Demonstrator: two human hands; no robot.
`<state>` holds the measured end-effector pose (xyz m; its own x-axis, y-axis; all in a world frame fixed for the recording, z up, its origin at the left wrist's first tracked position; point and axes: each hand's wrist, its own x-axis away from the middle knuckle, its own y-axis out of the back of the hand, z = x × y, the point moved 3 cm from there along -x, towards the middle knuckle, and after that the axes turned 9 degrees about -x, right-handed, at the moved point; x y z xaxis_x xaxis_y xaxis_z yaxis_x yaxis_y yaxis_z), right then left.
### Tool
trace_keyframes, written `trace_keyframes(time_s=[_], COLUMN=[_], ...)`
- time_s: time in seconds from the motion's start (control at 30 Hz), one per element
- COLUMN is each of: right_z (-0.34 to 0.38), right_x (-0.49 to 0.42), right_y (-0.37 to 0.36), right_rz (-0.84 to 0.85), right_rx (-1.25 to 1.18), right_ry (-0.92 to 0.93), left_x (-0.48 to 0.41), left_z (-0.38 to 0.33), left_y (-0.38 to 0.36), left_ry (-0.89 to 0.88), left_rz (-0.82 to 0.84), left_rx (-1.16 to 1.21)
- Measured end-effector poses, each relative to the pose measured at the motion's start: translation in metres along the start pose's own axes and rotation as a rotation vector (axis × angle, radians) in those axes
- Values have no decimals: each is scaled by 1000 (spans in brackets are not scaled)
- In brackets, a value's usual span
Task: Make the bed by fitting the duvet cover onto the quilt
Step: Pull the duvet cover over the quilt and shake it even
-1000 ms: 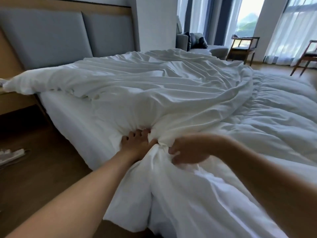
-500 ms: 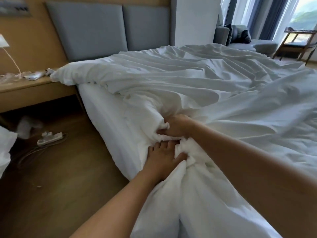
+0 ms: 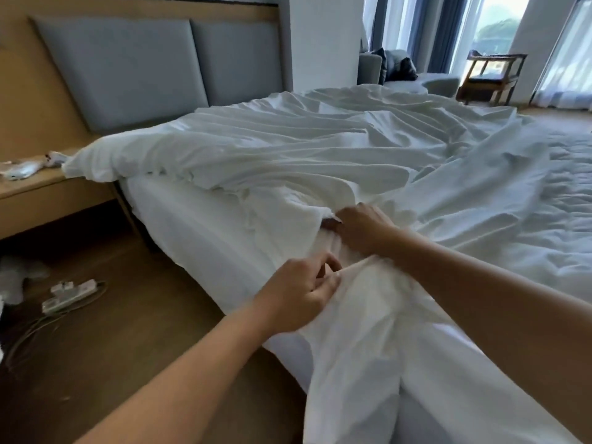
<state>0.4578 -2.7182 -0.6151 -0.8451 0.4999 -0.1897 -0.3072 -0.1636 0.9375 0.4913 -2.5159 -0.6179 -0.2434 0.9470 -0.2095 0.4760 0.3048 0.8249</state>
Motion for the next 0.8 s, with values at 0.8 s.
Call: trace_keyframes(time_s=[0.8], right_z=[-39], right_x=[45], right_y=[53], right_rz=[-124], right_rx=[5], right_ry=[280], left_x=[-153], left_z=[95], left_y=[11], left_ry=[269], left_rz=[114], left_rx=[-228])
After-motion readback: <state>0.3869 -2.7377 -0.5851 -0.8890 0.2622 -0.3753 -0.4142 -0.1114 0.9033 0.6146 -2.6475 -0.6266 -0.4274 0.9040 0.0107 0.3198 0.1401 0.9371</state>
